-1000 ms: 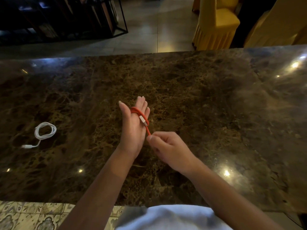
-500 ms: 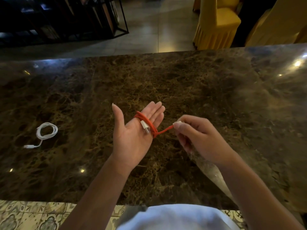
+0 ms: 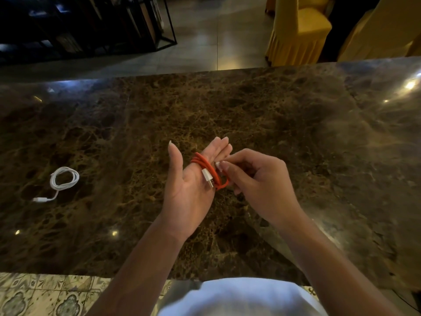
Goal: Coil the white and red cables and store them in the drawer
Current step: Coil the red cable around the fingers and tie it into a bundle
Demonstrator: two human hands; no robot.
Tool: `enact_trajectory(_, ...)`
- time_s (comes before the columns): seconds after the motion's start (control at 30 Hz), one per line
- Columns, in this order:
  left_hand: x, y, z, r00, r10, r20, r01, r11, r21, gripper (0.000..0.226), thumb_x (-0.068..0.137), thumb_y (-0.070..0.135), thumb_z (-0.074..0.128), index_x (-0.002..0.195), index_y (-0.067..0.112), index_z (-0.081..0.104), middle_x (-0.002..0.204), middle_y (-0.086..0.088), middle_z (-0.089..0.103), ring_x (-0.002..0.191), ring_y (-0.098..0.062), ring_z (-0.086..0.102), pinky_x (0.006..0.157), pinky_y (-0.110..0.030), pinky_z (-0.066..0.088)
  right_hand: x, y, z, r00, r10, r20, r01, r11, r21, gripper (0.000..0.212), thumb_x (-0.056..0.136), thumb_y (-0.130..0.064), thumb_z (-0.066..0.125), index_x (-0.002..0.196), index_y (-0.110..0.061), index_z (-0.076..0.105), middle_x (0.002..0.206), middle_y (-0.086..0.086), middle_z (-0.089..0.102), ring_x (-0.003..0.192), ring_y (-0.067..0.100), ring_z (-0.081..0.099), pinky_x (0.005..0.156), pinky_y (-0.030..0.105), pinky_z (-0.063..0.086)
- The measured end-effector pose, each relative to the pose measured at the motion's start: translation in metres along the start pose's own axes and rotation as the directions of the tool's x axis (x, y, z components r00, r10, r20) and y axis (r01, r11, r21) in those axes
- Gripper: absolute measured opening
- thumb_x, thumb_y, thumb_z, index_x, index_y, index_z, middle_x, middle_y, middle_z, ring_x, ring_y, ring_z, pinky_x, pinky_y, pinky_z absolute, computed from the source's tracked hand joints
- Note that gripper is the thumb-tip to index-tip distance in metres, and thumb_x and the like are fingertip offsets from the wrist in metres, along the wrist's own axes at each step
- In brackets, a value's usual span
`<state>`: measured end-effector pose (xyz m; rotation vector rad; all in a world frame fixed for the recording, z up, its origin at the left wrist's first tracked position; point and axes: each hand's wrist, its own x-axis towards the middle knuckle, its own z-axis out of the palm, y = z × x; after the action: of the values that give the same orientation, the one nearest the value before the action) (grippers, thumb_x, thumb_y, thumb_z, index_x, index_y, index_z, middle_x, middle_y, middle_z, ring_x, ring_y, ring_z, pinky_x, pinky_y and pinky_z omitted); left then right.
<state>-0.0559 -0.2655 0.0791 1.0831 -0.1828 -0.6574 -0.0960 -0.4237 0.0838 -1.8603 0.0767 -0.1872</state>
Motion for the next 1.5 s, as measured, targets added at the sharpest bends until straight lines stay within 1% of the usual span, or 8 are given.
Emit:
enact_trajectory(0.2,0.005,-0.003,0.001,0.993,0.067,-0.095,-0.054,0.990,0.133,0.092,0.090,0.075,0.015,0.163,0.020,0.030,0.168,0.007,0.037,0.153,-0.006,0.036,0.127,-0.035,0.023,-0.006,-0.006,0.004,0.990,0.064,0.124,-0.030,0.967,-0.254,0.045,0.096,-0.036,0.070,0.140,-0.027,0.063,0.113,-0.016,0.073,0.094,0.001,0.070,0.083,0.024,0.061)
enact_trajectory(0.57,0.007,0.002,-0.006,0.998,-0.056,-0.037,0.064,0.951,0.304,0.059,0.105,0.045,0.035,0.147,0.008,0.055,0.149,-0.009,0.061,0.142,-0.019,0.055,0.115,-0.037,0.046,0.001,0.007,-0.006,0.954,0.146,0.261,-0.178,0.978,0.104,0.020,0.098,-0.010,0.066,0.112,-0.019,0.078,0.085,0.006,0.071,0.074,0.029,0.069,0.065,0.042,0.064)
enact_trajectory(0.7,0.009,0.006,-0.017,0.966,-0.210,0.148,0.111,0.861,0.497,0.062,0.102,0.052,0.052,0.154,0.019,0.046,0.160,0.005,0.049,0.151,-0.012,0.042,0.126,-0.045,0.032,-0.003,0.016,-0.008,0.939,0.176,0.294,-0.207,0.975,0.078,0.013,0.099,-0.015,0.067,0.098,-0.012,0.079,0.074,0.010,0.069,0.062,0.025,0.059,0.060,0.043,0.050)
enact_trajectory(0.8,0.007,0.007,-0.019,0.954,-0.211,0.213,0.056,0.823,0.565,0.060,0.101,0.047,0.052,0.154,0.020,0.045,0.163,0.007,0.045,0.153,-0.012,0.038,0.128,-0.050,0.029,-0.007,0.015,-0.008,0.937,0.122,0.328,-0.163,0.982,0.099,0.019,0.100,-0.026,0.065,0.105,-0.012,0.078,0.092,0.013,0.075,0.080,0.033,0.068,0.072,0.050,0.057)
enact_trajectory(1.03,-0.001,0.001,0.002,0.999,0.050,-0.019,-0.045,0.982,0.184,0.095,0.091,0.069,0.059,0.158,0.006,0.036,0.162,-0.008,0.046,0.154,-0.022,0.038,0.124,-0.040,0.031,-0.014,0.011,0.011,0.976,0.197,0.096,-0.219,0.876,0.429,0.032,0.093,-0.005,0.073,0.123,-0.013,0.064,0.101,0.006,0.073,0.090,0.021,0.071,0.075,0.036,0.061)
enact_trajectory(1.17,-0.003,0.004,0.004,0.994,0.085,-0.063,-0.073,0.982,0.177,0.101,0.090,0.075,0.054,0.161,0.007,0.032,0.168,-0.006,0.038,0.158,-0.019,0.030,0.130,-0.043,0.015,-0.019,0.012,0.015,0.978,0.206,-0.017,-0.188,0.921,0.342,0.022,0.092,-0.016,0.076,0.113,-0.014,0.073,0.099,0.001,0.077,0.090,0.018,0.074,0.074,0.031,0.062)
enact_trajectory(1.37,-0.008,-0.003,0.011,0.964,0.197,-0.179,-0.126,0.930,0.347,0.116,0.081,0.086,0.054,0.159,0.003,0.033,0.167,-0.011,0.037,0.157,-0.024,0.032,0.128,-0.036,0.025,-0.021,0.004,0.016,0.964,0.264,0.022,-0.252,0.890,0.379,0.024,0.096,-0.018,0.070,0.119,-0.018,0.075,0.101,-0.002,0.078,0.091,0.010,0.072,0.075,0.023,0.058)
enact_trajectory(1.5,-0.012,-0.012,0.007,0.971,0.171,-0.165,-0.098,0.921,0.377,0.120,0.066,0.099,0.053,0.144,0.008,0.050,0.156,-0.021,0.047,0.149,-0.037,0.042,0.125,-0.052,0.032,-0.020,-0.001,0.014,0.956,0.281,0.079,-0.287,0.853,0.436,0.028,0.095,-0.008,0.071,0.120,-0.019,0.076,0.102,0.002,0.076,0.088,0.005,0.069,0.078,0.017,0.054)
